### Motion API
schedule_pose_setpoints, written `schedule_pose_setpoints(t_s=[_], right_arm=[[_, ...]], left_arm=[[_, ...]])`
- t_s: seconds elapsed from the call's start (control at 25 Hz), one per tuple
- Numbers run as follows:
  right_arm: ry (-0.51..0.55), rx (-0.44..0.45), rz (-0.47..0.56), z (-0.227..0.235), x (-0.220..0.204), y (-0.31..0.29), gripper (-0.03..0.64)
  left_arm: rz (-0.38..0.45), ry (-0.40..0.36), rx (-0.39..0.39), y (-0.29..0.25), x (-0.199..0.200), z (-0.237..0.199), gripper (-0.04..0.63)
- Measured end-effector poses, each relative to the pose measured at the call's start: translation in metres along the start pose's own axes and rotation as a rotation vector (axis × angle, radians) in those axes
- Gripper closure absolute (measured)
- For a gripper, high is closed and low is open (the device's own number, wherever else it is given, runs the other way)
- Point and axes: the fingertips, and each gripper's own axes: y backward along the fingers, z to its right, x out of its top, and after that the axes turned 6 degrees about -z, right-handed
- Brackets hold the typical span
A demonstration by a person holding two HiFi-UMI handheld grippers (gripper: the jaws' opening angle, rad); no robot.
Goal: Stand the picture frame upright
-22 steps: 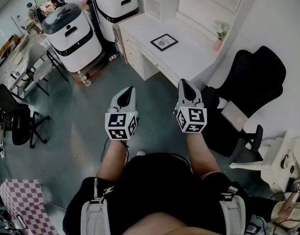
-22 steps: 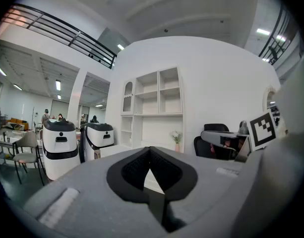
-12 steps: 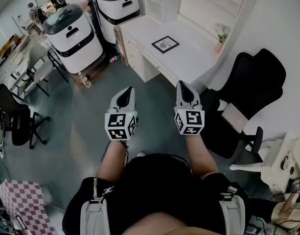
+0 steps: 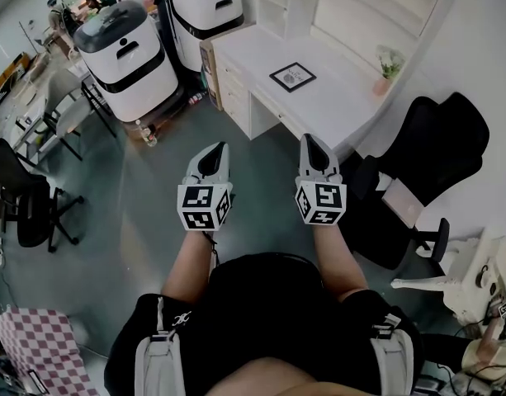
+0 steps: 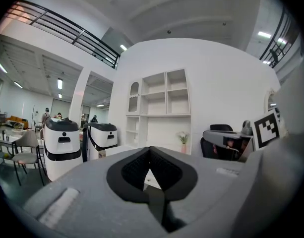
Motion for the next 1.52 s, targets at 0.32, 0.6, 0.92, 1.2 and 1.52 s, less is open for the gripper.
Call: schedule_pose_setpoints(t_s=[0.32, 0.6, 0.92, 1.2, 1.52], right_arm=[[0.01, -0.029, -0.008, -0.037, -0.004, -0.02, 0.615], [-0.001, -0.061, -0.006, -0.039, 0.003, -0.033, 0.615], [0.029, -0.068, 0.025, -0.034, 0.008, -0.056, 0.615], [0.035, -0.054, 0.014, -0.028, -0.004, -0.104, 0.615], [-0.001, -0.071, -0.056, 0.01, -0.033, -0.185, 0.615]], left_arm=[[-0.008, -0.001, -0.014, 0.007, -0.007, -0.051, 0.581], [0.017, 0.001, -0.013, 0.011, -0.002, -0.077, 0.581], [0.062, -0.011, 0.01, 0.005, 0.002, -0.094, 0.581], [0.053, -0.037, 0.032, -0.034, 0.003, -0.117, 0.581], [-0.004, 0.002, 0.037, -0.116, 0.0, -0.148, 0.581]])
